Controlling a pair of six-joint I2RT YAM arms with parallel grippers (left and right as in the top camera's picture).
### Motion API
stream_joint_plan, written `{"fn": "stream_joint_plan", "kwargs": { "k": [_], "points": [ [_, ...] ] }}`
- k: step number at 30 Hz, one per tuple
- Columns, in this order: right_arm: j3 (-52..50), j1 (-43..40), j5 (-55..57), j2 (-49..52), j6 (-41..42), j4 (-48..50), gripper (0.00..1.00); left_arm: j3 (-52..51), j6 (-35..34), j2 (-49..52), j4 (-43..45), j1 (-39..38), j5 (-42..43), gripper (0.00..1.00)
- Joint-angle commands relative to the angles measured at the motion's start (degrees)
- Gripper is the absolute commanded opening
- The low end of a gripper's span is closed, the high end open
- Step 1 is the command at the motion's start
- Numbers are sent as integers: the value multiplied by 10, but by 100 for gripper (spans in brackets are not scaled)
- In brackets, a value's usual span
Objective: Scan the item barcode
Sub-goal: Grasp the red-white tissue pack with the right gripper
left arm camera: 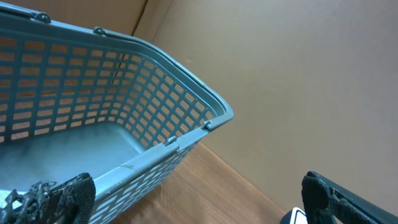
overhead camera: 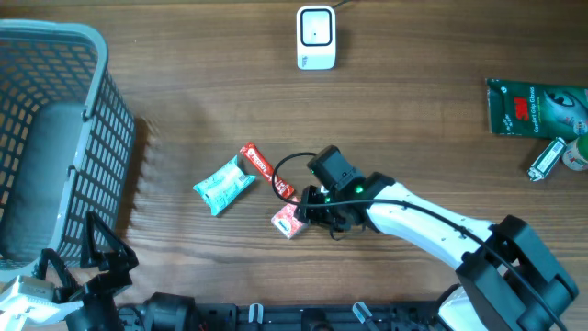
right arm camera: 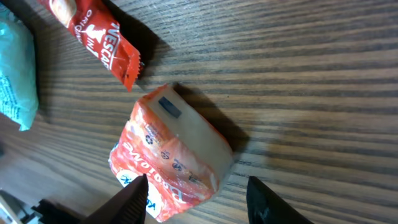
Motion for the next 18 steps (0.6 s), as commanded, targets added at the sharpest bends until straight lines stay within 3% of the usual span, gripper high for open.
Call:
{"fn": "stream_joint_plan", "kwargs": {
  "k": [1,2,3,4,6,9,10,11,12,14,15,18],
  "points": [
    [1,21,34,31,51,18,47,1,-2,0,1,2,-6,100],
    [1,27,35,50,64,36,40,1,-2,0,1,2,-6,100],
    [1,29,28,76,89,51,10,1,-2,0,1,2,-6,100],
    [1,28,10,91,102,56,4,1,-2,0,1,2,-6,100],
    [2,28,5,89,97,59,4,1,-2,0,1,2,-6,100],
    [3,27,-37,14,-39,125,4,1,-2,0,1,2,-6,100],
    [3,22,-103,-30,-114,177,4,1,-2,0,1,2,-6,100],
    [3,10,-244,-77,-237,252,4,1,-2,0,1,2,-6,100],
    [3,-1,-345,-108,-309,287,4,1,-2,0,1,2,-6,100],
    [3,-37,-509,-167,-435,301,4,1,-2,0,1,2,-6,100],
    [3,-58,-622,-177,-540,308,4,1,-2,0,1,2,-6,100],
    [3,-86,-744,-171,-667,351,4,1,-2,0,1,2,-6,100]
  ]
}}
